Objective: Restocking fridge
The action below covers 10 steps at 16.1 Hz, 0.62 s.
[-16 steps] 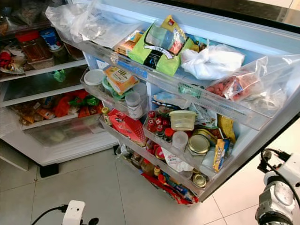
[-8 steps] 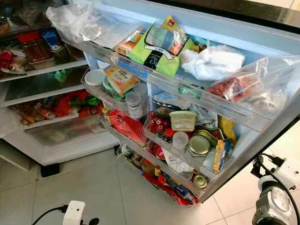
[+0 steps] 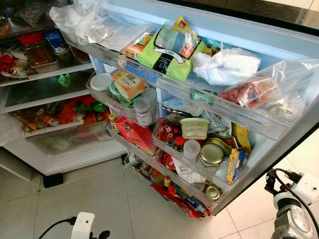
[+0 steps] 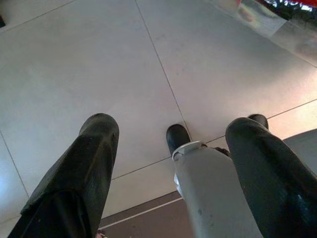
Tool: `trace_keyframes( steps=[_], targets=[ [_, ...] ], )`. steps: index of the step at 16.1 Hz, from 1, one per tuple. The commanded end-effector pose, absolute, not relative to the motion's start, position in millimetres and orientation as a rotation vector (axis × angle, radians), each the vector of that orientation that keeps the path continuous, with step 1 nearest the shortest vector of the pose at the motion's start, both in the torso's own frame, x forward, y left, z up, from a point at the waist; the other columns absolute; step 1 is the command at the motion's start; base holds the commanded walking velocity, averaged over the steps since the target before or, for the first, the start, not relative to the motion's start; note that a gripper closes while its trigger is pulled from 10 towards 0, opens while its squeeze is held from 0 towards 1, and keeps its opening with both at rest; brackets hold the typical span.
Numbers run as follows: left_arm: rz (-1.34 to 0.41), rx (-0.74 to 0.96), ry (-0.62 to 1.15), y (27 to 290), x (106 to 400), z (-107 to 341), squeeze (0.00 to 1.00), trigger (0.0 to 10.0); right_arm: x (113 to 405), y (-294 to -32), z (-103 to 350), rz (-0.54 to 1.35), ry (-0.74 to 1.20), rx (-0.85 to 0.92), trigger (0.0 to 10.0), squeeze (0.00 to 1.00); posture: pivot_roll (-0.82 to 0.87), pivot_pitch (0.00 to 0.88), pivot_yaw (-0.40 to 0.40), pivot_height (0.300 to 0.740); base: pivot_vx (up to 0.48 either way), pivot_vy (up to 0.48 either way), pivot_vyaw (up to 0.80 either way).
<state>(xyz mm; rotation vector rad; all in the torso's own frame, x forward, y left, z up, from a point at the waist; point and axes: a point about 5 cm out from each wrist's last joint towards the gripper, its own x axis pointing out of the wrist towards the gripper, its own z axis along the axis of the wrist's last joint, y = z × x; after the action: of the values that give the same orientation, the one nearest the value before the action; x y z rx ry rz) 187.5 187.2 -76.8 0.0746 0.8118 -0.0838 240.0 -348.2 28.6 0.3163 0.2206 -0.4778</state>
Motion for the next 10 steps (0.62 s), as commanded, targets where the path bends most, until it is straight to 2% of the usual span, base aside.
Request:
trace_keyframes(
  steps=[1,5,10],
  targets=[
    [-0.076,0.064,0.846,190.7,178.4,-81.2,0.0,10.0,234.0,-349.4,24.7,-0.456,0.235,0.332,10.0,0.0,-0.07,0.118,0.038,0.74,0.0,0.0,0.0],
    [-0.074,0.061,0.85,194.5,174.6,-82.2,0.0,10.0,225.6,-356.7,24.1,-0.455,0.233,0.348,10.0,0.0,-0.07,0.118,0.037,0.74,0.0,0.0,0.0],
    [-0.067,0.056,0.88,201.9,165.6,-85.2,0.0,10.0,203.9,-375.7,23.4,-0.539,0.222,0.361,10.0,0.0,-0.07,0.12,0.04,0.74,0.0,0.0,0.0]
  ],
)
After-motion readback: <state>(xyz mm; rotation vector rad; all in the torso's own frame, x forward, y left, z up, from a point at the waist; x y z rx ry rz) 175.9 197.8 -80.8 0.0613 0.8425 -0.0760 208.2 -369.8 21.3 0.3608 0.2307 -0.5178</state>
